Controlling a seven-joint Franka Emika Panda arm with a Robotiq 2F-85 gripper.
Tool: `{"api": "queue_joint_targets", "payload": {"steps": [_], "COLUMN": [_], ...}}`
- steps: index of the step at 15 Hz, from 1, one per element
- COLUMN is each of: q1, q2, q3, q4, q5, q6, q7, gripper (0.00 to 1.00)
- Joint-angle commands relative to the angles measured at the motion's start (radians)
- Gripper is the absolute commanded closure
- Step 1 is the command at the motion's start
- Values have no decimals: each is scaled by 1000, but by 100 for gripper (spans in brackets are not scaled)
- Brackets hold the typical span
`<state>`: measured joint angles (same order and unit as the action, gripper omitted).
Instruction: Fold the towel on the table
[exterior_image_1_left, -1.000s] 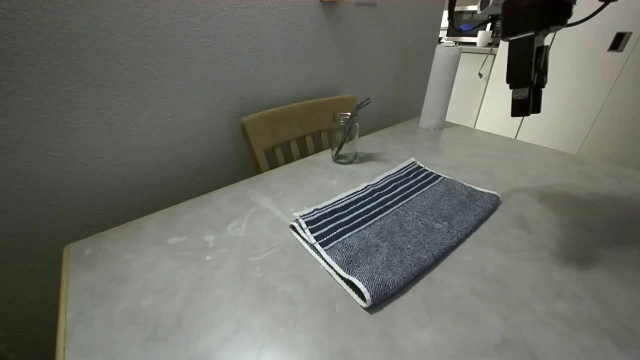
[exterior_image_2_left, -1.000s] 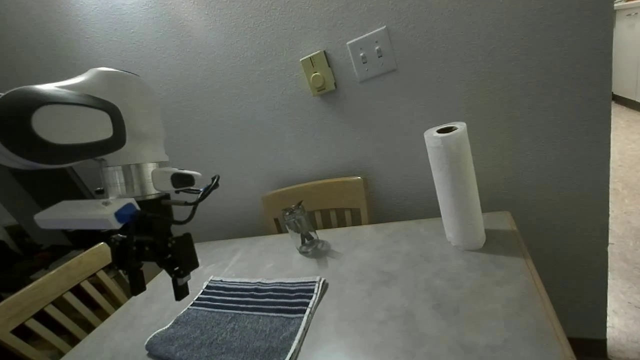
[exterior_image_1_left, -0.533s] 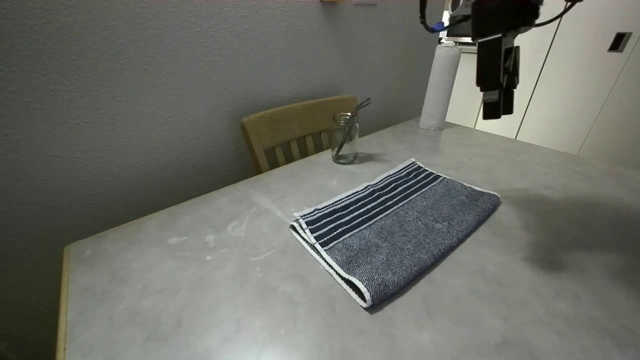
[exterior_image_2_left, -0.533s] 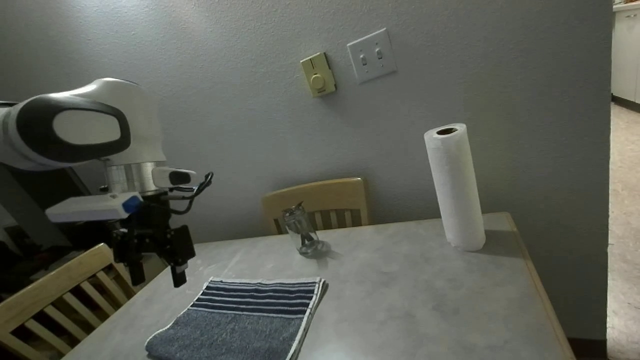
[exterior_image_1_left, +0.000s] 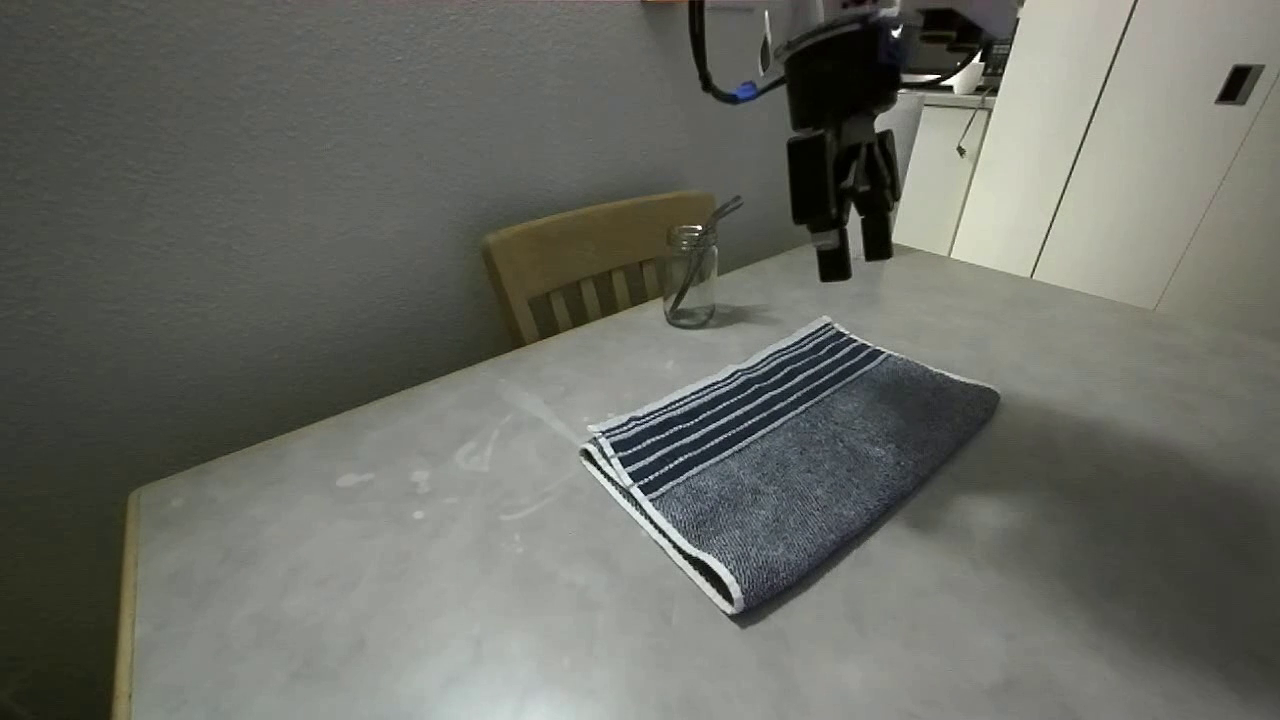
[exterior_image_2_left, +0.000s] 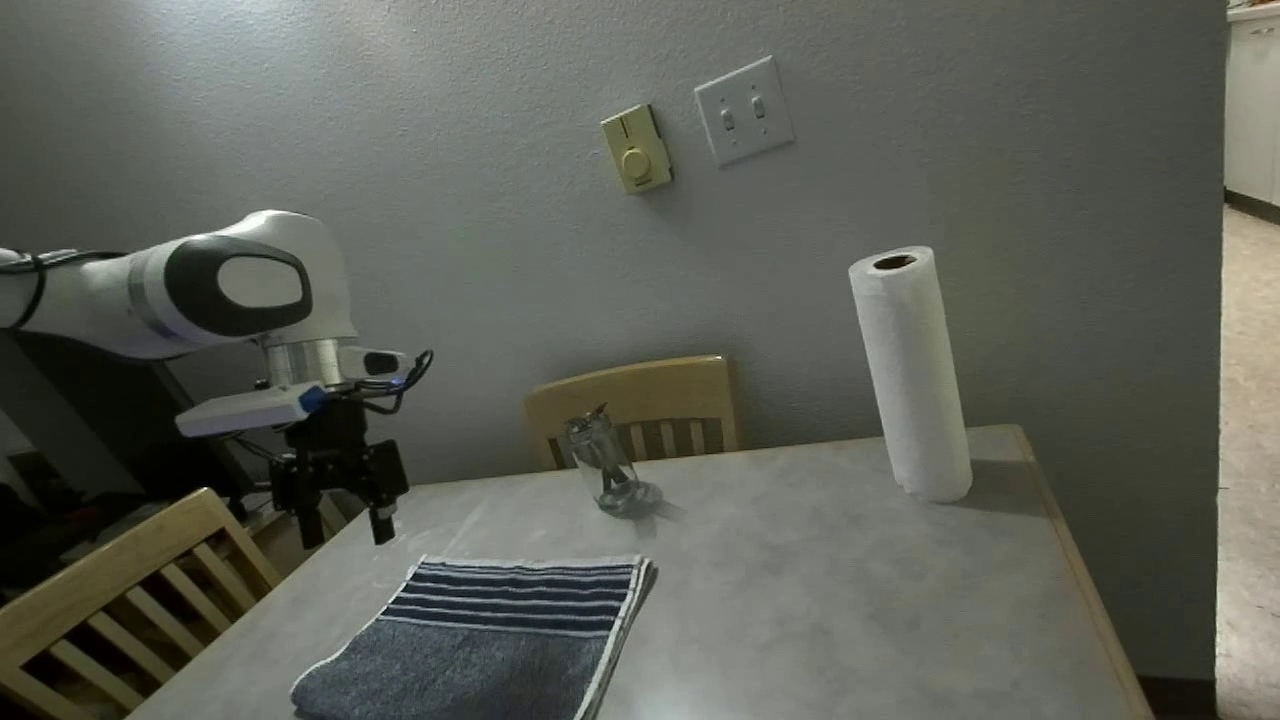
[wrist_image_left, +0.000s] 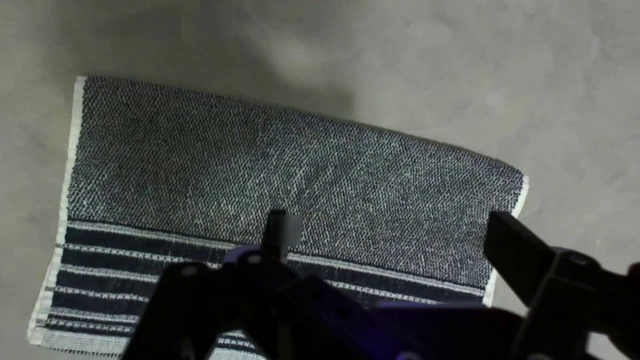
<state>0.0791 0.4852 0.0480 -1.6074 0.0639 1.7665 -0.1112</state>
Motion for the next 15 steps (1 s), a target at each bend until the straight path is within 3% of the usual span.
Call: {"api": "queue_joint_targets", "payload": {"steps": [1,7,11,15], "q1": [-9,10,44,62], "q2": [6,63,148,143], "q3": [10,22,51,54], "q4": [8,72,139,115], "q5": [-5,5,56,40], "q6": [-5,-13,-5,3], "q7": [3,38,128,135], "gripper": [0,0,0,0]}}
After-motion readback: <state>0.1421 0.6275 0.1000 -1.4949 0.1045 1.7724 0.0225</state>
